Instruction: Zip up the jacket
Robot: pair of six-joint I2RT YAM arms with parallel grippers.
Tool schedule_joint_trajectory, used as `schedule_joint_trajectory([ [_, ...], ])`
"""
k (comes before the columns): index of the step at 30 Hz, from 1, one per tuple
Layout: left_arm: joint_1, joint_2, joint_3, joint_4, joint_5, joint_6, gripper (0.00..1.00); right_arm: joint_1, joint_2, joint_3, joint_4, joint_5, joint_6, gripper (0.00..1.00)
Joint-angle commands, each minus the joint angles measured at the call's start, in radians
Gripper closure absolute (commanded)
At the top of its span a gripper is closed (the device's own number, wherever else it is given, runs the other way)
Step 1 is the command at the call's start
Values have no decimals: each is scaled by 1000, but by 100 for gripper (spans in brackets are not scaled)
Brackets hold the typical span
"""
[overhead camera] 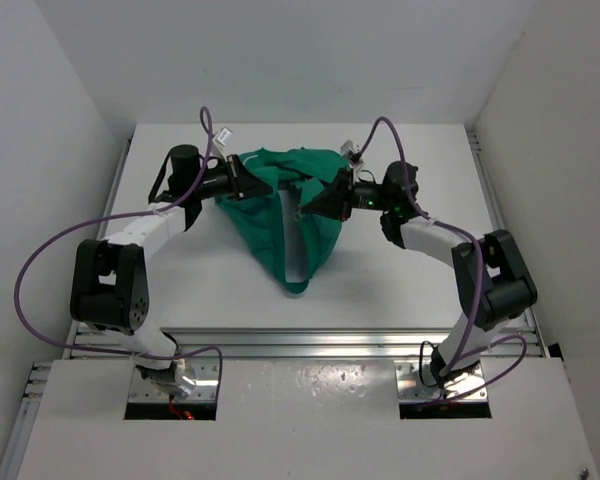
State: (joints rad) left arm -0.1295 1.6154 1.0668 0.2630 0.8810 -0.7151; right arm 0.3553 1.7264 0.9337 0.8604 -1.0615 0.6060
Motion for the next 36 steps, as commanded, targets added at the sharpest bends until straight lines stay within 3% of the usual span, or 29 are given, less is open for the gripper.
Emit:
schedule_joint_trajectory([
  [1,-16,-41,45,75,18,17,100,-18,-103,-36,270,7,-81,100],
  [2,-16,-51,36,65,4,38,100,-16,-109,-44,345,105,-93,100],
  [6,-16,-95,45,-19,-33,126,100,-79,-84,-81,440,199,145,100],
  [11,-39,-141,61,-77,-36,174,100,30,-50,-110,497,210,138,100],
  [18,-39,-169,-45,243,-85,-114,100,20,-45,-104,525,186,265,100],
  [22,-48,-198,-73,243,-85,-115,100,14,-19,-91,519,198,336,100],
  [28,-48,-210,-131,409,-73,-227,100,24,15,-76,491,187,432,100],
  [36,-79,-129,-131,472,-28,-236,100,-12,113,8,500,167,661,100],
])
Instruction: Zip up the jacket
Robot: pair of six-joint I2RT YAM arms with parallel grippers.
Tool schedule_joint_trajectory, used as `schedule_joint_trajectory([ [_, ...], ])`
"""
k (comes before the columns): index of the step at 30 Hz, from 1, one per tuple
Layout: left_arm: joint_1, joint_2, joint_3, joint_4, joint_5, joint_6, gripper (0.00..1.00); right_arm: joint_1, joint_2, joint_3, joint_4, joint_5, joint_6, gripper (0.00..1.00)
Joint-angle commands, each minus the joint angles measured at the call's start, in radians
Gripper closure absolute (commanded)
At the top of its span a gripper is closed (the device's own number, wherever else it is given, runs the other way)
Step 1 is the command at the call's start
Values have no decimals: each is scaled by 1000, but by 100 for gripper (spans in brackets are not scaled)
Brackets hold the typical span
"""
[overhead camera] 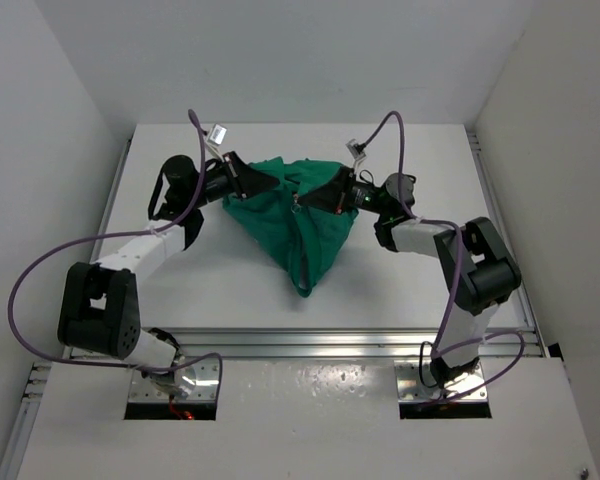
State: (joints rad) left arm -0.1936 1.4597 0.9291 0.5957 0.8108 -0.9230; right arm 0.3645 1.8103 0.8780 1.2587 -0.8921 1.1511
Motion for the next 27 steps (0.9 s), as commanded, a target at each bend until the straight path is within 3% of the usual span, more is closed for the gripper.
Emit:
schedule_joint_trajectory([
  [1,-15,39,32,139,42,-42,100,-25,35,93,116,-4,133,100],
  [6,-15,106,70,219,42,-120,100,-52,99,168,182,5,226,100],
  [16,-15,162,111,291,21,-261,100,-49,120,200,180,-19,222,100],
  [27,-6,162,111,312,-9,-304,100,-24,121,207,182,-33,206,100],
])
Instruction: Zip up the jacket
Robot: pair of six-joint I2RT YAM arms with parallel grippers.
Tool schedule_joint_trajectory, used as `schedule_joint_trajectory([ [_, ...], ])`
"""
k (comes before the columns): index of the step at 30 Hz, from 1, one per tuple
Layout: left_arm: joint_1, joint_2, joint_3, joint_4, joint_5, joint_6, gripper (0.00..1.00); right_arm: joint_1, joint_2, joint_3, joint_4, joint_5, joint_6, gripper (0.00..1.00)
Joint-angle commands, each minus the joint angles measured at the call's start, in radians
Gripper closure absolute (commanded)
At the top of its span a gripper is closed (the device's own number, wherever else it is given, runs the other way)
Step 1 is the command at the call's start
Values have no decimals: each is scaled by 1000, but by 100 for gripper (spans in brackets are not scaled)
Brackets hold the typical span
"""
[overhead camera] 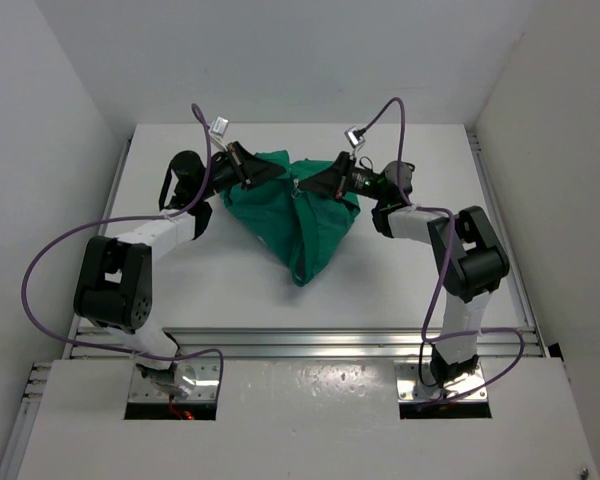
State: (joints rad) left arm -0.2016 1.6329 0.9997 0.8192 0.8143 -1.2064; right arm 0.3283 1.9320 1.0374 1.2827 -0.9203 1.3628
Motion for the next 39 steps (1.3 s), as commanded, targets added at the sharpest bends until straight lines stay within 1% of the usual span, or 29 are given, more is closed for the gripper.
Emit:
schedule_joint_trajectory([
  [1,-7,-11,40,89,-12,-21,100,14,-1,47,156,-3,-5,100],
  [19,-35,7,59,98,6,-50,100,20,1,62,156,-11,-8,100],
  [31,-35,7,40,156,7,-71,100,9,1,56,156,-9,-14,100],
  [39,-24,7,50,156,16,-81,100,6,-1,49,158,-9,-13,100],
])
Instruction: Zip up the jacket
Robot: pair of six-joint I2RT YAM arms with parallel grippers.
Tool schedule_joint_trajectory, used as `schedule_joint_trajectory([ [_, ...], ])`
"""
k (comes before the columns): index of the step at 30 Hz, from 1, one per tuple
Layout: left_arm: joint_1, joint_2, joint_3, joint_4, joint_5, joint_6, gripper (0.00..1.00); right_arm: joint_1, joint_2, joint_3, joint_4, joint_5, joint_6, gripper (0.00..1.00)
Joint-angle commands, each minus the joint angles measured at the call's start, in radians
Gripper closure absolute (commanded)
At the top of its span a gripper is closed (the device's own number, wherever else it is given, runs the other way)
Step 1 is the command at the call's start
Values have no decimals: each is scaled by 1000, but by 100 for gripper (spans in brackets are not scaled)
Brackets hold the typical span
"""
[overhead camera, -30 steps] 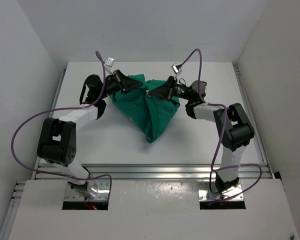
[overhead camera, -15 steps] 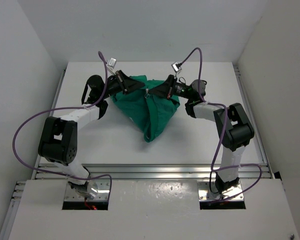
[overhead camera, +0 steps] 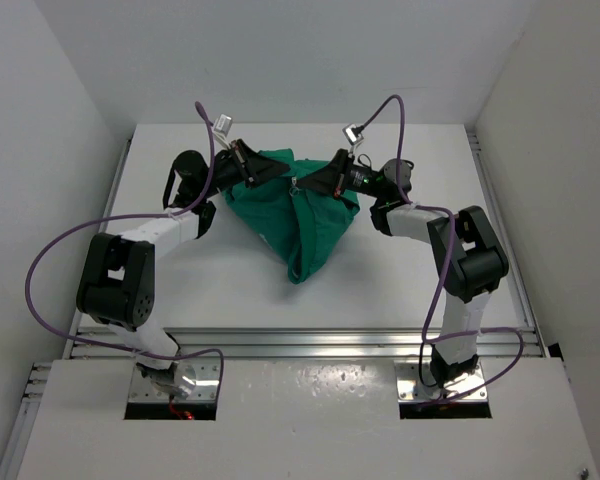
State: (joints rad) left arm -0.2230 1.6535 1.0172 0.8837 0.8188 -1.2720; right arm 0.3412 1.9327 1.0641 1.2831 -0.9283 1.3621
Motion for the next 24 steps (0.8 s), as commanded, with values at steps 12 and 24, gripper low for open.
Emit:
schedule_joint_trajectory([
  [12,-3,-23,14,63,20,-6,100,-11,0,36,156,0,-18,100],
  [24,-12,-32,14,15,29,31,100,-13,15,71,156,3,-14,100],
])
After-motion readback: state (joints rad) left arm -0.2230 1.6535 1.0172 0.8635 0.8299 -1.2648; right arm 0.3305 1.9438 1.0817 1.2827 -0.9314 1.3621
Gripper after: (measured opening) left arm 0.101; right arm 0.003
